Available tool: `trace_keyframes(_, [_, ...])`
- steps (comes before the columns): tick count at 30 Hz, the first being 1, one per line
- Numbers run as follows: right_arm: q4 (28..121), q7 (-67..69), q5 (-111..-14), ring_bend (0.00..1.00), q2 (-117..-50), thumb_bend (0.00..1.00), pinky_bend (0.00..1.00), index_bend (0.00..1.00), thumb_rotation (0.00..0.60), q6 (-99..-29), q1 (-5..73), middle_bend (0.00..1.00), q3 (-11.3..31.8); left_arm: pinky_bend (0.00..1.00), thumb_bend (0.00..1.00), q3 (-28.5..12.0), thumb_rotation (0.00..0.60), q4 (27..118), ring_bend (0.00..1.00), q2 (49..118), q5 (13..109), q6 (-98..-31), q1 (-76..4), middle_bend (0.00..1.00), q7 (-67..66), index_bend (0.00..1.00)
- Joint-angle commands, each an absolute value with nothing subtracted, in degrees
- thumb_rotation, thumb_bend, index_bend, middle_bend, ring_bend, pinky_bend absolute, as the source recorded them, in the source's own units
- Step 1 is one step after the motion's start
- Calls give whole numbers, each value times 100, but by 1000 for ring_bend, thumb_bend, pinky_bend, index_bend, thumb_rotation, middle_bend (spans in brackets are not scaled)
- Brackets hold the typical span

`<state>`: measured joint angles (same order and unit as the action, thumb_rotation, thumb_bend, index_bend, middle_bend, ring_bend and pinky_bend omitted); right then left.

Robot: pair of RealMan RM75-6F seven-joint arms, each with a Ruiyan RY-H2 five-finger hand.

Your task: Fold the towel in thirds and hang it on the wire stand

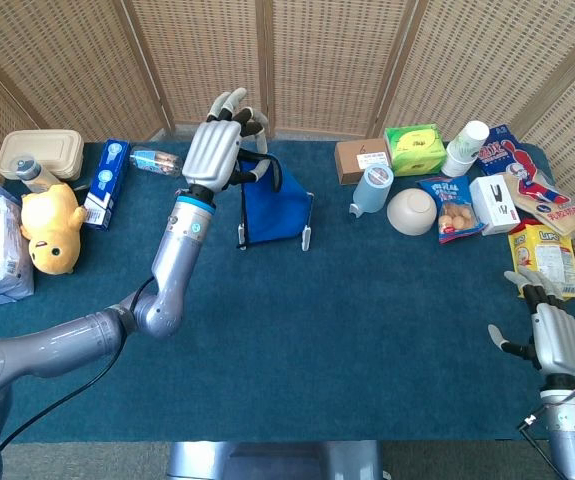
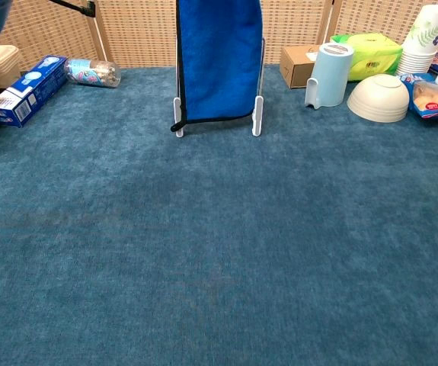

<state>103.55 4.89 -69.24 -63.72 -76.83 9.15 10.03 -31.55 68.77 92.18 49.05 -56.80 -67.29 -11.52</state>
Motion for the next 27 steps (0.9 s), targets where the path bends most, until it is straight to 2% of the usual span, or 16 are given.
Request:
trace_keyframes(1, [10351, 486, -6916, 0, -6372, 258, 0, 159, 600, -7679, 914, 95, 1008, 0, 505, -3170, 600, 6627, 97, 9340, 4830, -5574, -6839, 335, -1112, 803])
trace_keyframes(15, [10337, 394, -6767, 0, -6370, 244, 0, 157, 600, -7640, 899, 93, 1031, 0, 504, -3236, 600, 5252, 97, 9931, 4786, -5157, -7344, 333, -812, 802])
trace_keyframes(27, [10347, 384, -6698, 0, -6333, 238, 0, 155, 600, -7563, 909, 91, 1052, 0, 503, -3076, 600, 3896, 96, 10470, 4989, -4755, -7748, 328, -681, 799])
